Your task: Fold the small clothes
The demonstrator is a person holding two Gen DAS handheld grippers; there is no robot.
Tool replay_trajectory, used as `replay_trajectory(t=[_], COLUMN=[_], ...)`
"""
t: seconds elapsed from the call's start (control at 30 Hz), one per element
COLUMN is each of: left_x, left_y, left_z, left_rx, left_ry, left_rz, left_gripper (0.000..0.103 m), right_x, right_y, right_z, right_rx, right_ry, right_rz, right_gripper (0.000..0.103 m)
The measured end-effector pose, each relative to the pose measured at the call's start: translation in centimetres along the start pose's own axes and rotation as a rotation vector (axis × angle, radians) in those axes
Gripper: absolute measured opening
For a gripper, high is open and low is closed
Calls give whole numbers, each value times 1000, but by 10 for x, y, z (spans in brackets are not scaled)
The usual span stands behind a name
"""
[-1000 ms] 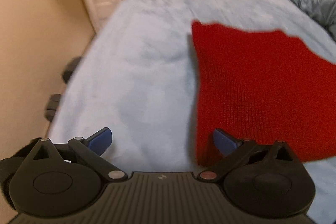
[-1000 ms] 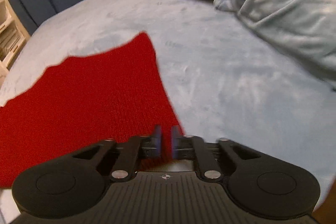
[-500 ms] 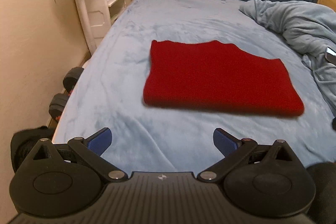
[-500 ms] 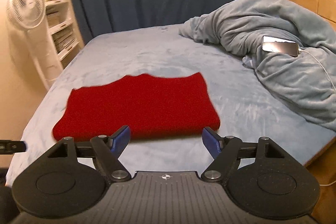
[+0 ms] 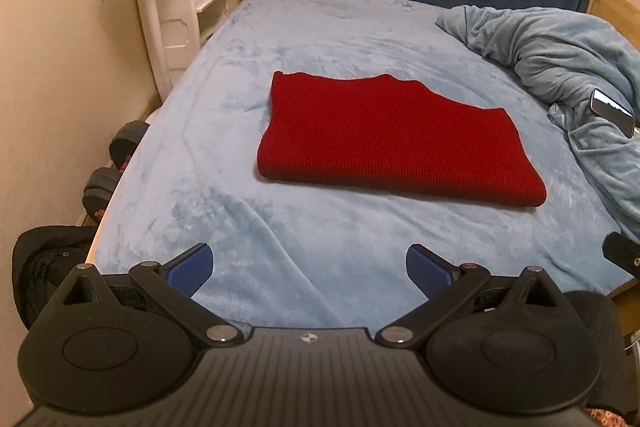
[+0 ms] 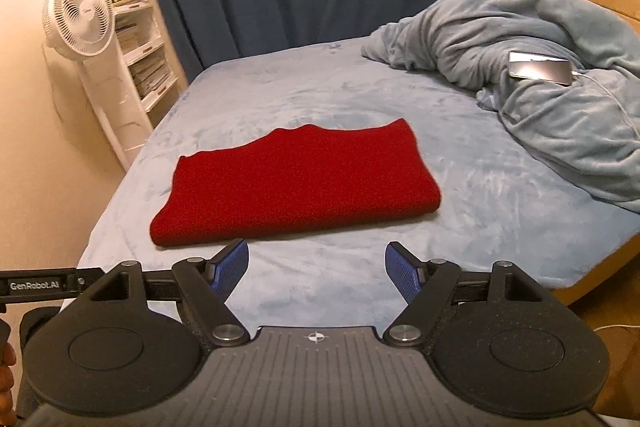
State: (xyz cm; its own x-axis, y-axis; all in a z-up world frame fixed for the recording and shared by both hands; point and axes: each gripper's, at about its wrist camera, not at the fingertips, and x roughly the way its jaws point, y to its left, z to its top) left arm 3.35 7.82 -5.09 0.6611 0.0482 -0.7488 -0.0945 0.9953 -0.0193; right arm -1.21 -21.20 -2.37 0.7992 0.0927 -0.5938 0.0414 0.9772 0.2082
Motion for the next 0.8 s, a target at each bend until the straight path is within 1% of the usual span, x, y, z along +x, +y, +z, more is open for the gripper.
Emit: replay_trajectory(t=[0.17, 0.23, 0.33, 0.57, 0.8], left_x=[2, 3, 5, 15, 24], left_y=[1, 2, 3, 2, 0], left_z=[1, 2, 2, 0, 1], left_rx=[-2, -2, -1, 7, 12], left_ry=[12, 13, 15, 50, 68], left_rz=[5, 10, 19, 36, 39], left_gripper=[103, 103, 103, 103, 103], right_x=[1, 6, 9, 18, 25], right_y=[-7, -8, -6, -8, -10], right_z=[-1, -1, -3, -4, -3], right_rx=[31, 48, 42, 64, 67], right_ry=[6, 24, 29, 56, 75], right_rz=[-4, 0, 6, 5, -1], right_gripper=[77, 77, 77, 77, 77])
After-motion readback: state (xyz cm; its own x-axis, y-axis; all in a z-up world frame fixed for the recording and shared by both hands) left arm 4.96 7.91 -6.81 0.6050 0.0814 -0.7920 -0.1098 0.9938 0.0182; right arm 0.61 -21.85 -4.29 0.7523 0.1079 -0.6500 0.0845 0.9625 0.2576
